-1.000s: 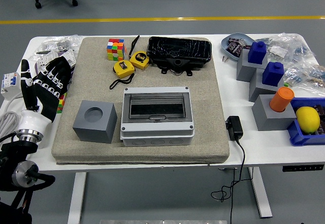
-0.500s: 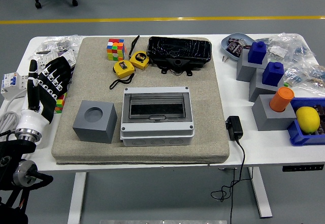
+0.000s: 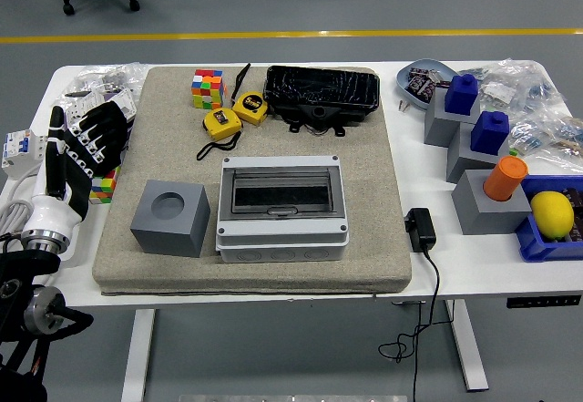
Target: Fetch the battery,place it into the box,close the lid of the box
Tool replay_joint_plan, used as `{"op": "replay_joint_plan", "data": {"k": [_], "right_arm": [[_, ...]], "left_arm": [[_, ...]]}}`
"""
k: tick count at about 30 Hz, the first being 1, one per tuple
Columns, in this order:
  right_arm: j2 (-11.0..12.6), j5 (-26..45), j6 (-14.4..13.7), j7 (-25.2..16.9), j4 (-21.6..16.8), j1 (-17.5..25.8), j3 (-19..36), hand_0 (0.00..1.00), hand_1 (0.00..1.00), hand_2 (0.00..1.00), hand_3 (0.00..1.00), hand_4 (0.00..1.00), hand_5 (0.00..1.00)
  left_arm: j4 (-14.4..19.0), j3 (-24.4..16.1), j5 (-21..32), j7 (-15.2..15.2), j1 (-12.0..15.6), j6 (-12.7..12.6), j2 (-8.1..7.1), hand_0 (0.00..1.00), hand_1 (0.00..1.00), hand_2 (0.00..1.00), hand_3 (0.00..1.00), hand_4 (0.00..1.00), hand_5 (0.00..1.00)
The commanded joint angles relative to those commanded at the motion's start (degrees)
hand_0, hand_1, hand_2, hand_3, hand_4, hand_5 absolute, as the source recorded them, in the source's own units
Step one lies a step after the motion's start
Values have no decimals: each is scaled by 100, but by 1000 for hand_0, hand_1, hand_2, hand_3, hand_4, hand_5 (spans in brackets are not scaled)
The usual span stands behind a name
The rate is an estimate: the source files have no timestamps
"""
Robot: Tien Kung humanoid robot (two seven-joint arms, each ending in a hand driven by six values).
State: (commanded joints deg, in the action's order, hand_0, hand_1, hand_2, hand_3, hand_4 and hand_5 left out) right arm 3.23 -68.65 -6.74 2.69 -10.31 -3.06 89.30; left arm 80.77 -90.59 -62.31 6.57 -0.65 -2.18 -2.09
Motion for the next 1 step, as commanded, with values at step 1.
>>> {"op": "replay_joint_plan", "data": {"k": [1], "right_arm": [[-2,-16,1,6,0,5,13,732,663,683,652,962,806]], "left_arm": [[-17,6,53,29,-4,-79,0,777,760,741,740,991,998]]}}
